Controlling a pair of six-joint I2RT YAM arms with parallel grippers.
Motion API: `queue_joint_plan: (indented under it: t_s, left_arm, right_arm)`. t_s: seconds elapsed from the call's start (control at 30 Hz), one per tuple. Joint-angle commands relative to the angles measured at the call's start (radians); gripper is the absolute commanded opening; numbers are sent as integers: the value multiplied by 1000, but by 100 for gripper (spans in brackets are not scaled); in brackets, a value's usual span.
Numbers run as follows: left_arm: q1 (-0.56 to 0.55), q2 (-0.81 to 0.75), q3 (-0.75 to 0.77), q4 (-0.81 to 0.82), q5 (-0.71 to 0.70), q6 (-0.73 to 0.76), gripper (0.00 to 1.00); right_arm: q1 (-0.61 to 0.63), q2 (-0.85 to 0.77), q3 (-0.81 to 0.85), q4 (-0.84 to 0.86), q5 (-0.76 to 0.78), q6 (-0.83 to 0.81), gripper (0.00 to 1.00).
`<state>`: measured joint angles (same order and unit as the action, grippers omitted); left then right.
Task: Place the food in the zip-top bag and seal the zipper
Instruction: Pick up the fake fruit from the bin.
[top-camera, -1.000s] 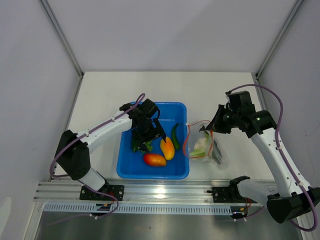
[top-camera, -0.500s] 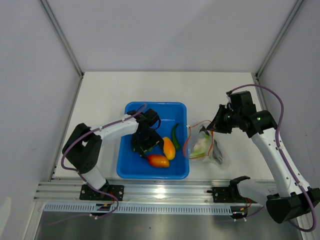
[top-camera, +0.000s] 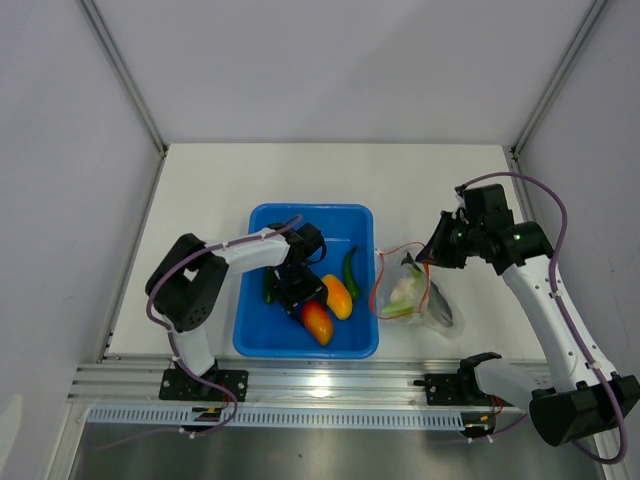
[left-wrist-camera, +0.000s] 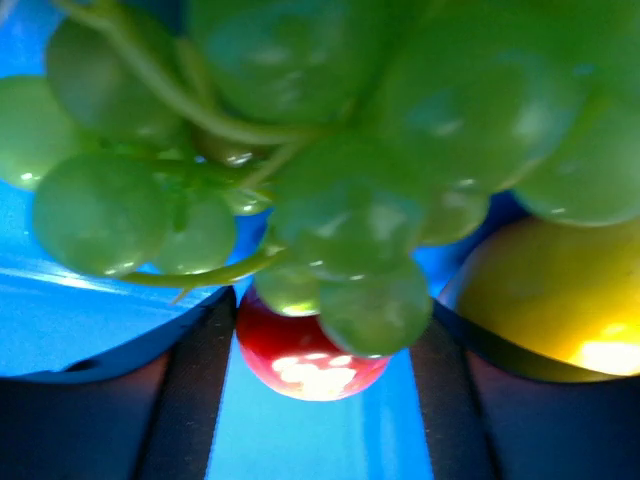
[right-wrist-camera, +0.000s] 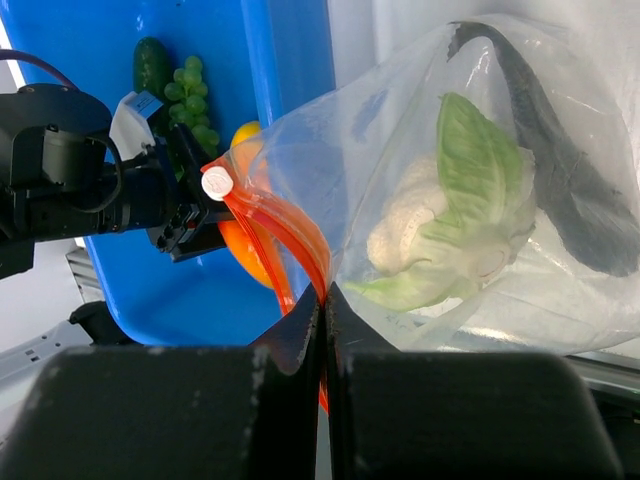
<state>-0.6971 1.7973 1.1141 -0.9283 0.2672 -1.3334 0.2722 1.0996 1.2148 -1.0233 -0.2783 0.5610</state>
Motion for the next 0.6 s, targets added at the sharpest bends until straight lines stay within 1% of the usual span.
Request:
queue_joint_plan:
  t_s: [0.0,0.03,0.07,0.1,0.13,0.17,0.27,0.3,0.33,0.37,0.43,0.47,0.57]
  left_arm:
    - [1,10,52,-1,15,10,64]
    - [-2,10,56,-6,14,11,60]
    - [-2,10,56,-6,13,11,60]
    - [-5,7,56,-4,15,11,54]
    - [-5,5,58,-7,15,13,51]
    - [-7,2,58,-6,14,14,45]
    - [-7,-9,56,-12,9,22,33]
    - [-8,-15,55,-14,7,23,25]
    - [-8,-18,55,-17,4,25,21]
    - [-8,-24,56,-18,1,30,14]
    - [-10,-44,64,-33,-14,36,9]
    - [-10,-52,73,-38,-34,43,2]
    - [-10,-91,105,-63,-60,69,1]
  right_arm:
    - [-19,-9,3,9,-13,-30,0]
    - [-22,-10,3,9,-13,-30,0]
    - [-22,-10,3,9,-15,-32,0]
    - [-25,-10,3,9,-15,-33,0]
    - [-28,-9,2,11,-18,-33,0]
    - [-28,-9,3,11,-19,-33,0]
    - [-30,-12,3,14,-21,-33,0]
    - [-30,-15,3,14,-21,-33,0]
    - [-30,-17,2,14,-21,-33,0]
    - [-30,-20,0,14,-21,-33,0]
    - [-30,-24,-1,14,-21,-33,0]
    - [-31,-24,-3,14,-21,-32,0]
    - [-31,-29,3,19,-25,-30,0]
